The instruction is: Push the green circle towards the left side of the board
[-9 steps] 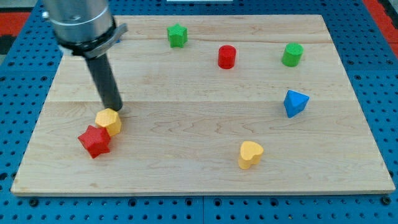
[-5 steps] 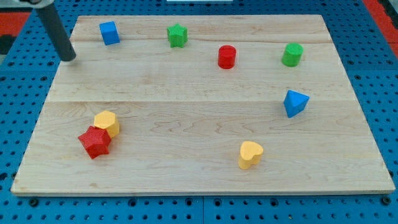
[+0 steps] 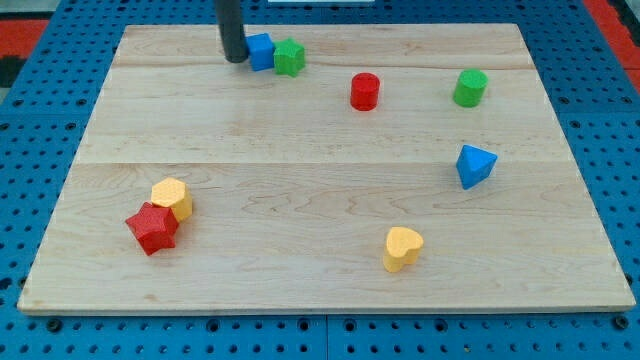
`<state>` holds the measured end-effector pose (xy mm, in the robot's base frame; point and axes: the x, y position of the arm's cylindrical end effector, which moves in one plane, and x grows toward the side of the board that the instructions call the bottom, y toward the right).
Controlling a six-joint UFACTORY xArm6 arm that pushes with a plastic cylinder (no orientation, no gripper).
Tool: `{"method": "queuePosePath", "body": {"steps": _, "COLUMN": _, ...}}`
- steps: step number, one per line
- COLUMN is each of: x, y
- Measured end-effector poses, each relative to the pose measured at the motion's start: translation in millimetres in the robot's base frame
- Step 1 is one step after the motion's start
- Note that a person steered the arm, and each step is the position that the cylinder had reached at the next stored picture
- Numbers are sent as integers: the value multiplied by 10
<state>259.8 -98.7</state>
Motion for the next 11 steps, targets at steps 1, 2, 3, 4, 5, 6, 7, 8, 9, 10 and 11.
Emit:
{"method": "queuePosePath", "body": {"steps": 1, "x": 421, "y": 19}}
{"method": "queuePosePath", "body": {"steps": 2, "x": 840, "y": 479}}
{"method": "queuePosePath", "body": {"steps": 3, "x": 1049, "y": 1151}}
{"method": "queuePosePath", "body": {"steps": 4, "x": 1075, "y": 1524}}
{"method": "queuePosePath", "body": {"steps": 5, "x": 647, "y": 1876}}
{"method": "queuePosePath", "body": {"steps": 6, "x": 292, "y": 1660}}
{"method": "queuePosePath", "body": {"steps": 7, "x": 76, "y": 1845}}
{"method": "queuePosePath", "body": {"steps": 8, "x": 55, "y": 3041}}
{"method": "queuePosePath", "body": {"steps": 9, "x": 473, "y": 3587}}
{"method": "queuePosePath", "body": {"steps": 10, "x": 551, "y": 2994}}
{"method": "queuePosePath", "body": {"steps": 11, "x": 562, "y": 2057}}
